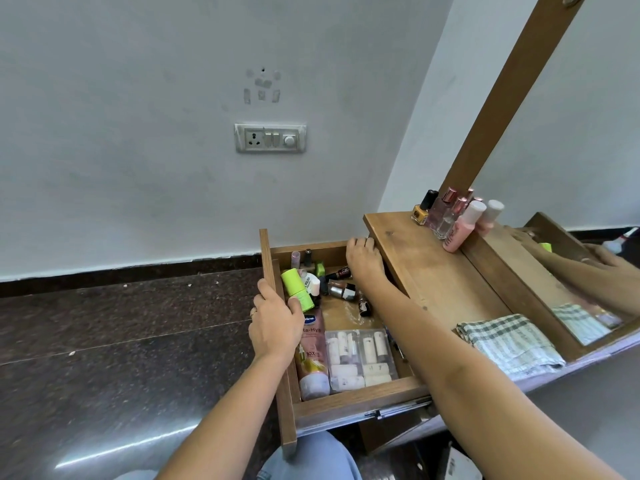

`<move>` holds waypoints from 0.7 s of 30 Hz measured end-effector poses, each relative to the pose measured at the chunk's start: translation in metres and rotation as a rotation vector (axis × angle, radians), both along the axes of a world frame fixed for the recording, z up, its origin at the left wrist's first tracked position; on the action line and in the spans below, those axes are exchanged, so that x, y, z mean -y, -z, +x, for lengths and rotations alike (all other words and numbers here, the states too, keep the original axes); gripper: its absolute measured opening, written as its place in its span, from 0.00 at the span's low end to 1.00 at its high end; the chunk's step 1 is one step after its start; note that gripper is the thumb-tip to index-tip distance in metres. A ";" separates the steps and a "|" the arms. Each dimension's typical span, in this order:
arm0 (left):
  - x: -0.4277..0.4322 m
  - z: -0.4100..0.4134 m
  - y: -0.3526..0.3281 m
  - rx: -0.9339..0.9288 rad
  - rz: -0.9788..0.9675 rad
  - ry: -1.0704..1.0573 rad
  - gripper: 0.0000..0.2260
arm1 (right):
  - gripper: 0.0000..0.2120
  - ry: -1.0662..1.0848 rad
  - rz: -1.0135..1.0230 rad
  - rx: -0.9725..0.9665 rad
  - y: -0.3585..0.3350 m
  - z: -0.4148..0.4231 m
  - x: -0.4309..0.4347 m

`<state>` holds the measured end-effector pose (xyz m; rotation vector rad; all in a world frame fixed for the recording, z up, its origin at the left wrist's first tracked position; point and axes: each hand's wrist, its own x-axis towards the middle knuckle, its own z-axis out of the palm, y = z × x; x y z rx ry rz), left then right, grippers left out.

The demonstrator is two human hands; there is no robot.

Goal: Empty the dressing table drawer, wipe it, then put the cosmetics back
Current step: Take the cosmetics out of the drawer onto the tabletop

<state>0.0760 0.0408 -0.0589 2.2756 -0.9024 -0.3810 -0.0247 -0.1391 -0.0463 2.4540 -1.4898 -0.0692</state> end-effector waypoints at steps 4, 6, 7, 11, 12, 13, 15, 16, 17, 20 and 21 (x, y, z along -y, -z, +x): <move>0.000 0.000 0.000 0.001 -0.004 -0.002 0.28 | 0.14 0.010 -0.052 0.015 0.009 0.001 0.000; 0.000 0.000 0.000 -0.001 -0.005 -0.004 0.28 | 0.16 0.000 -0.079 0.033 0.013 -0.001 0.001; 0.000 0.000 0.000 -0.002 -0.007 -0.004 0.28 | 0.17 -0.006 -0.098 0.041 0.014 -0.002 0.002; 0.000 0.000 0.001 -0.004 -0.014 0.000 0.28 | 0.17 -0.071 -0.107 0.136 0.011 -0.003 0.000; 0.000 0.000 0.002 -0.003 -0.015 0.001 0.28 | 0.17 -0.118 -0.077 0.192 0.010 0.001 -0.001; 0.000 0.000 0.001 -0.002 -0.016 0.003 0.28 | 0.18 -0.177 -0.025 0.266 0.007 0.007 -0.001; 0.001 0.001 0.001 -0.006 -0.015 0.004 0.28 | 0.22 -0.305 0.111 0.393 0.002 0.020 -0.001; 0.001 0.001 0.001 -0.010 -0.014 0.004 0.28 | 0.22 -0.356 0.171 0.420 0.000 0.026 -0.001; 0.001 0.000 0.001 -0.013 -0.013 0.003 0.28 | 0.21 -0.388 0.221 0.417 -0.002 0.031 -0.002; 0.000 0.000 0.000 -0.014 -0.012 0.001 0.28 | 0.15 -0.382 0.293 0.368 0.001 0.042 -0.006; 0.000 0.000 0.000 -0.013 -0.011 0.000 0.28 | 0.14 -0.357 0.295 0.378 0.001 0.044 -0.008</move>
